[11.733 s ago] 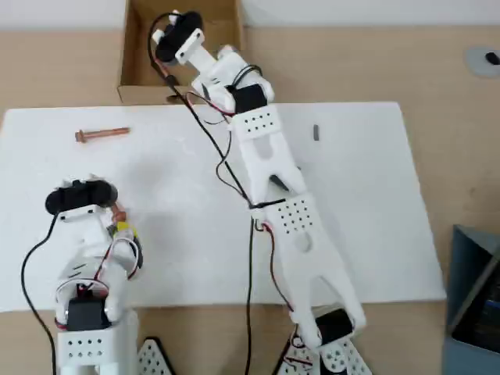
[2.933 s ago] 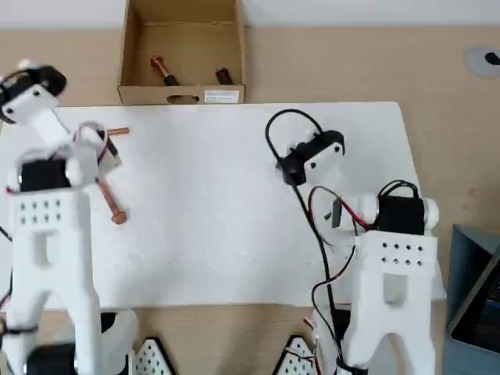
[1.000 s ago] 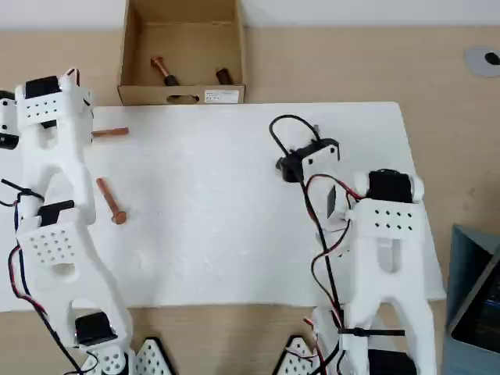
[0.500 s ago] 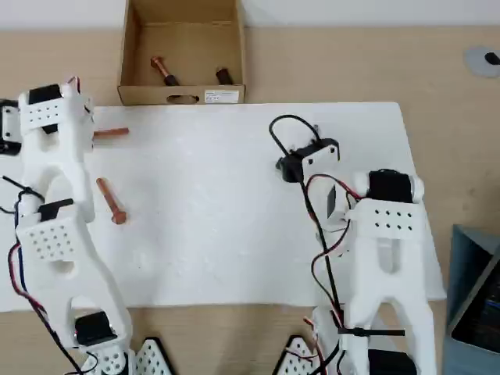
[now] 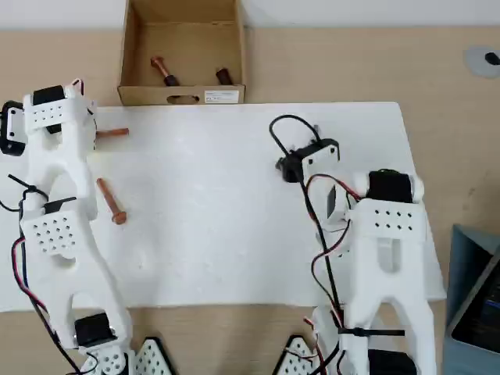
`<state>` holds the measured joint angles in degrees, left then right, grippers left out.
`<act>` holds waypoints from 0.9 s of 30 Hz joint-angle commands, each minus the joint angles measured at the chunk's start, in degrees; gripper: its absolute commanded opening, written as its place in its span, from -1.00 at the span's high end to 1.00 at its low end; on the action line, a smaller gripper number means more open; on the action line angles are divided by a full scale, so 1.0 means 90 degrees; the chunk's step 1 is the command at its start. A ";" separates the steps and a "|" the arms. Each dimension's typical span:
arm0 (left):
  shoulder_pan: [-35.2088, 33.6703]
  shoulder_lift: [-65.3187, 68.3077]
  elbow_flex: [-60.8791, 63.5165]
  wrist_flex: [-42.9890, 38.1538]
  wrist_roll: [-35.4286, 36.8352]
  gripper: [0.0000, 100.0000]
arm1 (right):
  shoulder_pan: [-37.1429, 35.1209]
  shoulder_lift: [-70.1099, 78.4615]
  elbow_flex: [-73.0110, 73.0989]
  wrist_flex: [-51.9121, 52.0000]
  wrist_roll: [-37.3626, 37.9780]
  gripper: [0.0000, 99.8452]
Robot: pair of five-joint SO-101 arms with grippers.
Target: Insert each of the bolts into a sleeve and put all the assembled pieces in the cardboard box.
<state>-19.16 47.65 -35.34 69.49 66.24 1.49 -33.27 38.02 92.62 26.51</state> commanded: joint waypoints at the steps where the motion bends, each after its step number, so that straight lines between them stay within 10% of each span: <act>1: -0.0049 0.0327 -0.0322 -0.0107 -0.0059 0.94 | 0.0054 -0.0015 -0.0396 0.0049 -0.0059 0.98; 13: -0.0049 0.0278 -0.0479 0.0449 -0.0059 1.00 | 0.0063 -0.0024 -0.0689 0.0186 -0.0059 0.98; 27: 0.0205 -0.0269 -0.4454 0.3204 -0.1446 1.00 | 0.0083 -0.0034 -0.2379 0.1084 -0.0059 0.98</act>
<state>-18.73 49.76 -66.20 94.90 56.92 1.49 -33.10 19.65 101.05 26.51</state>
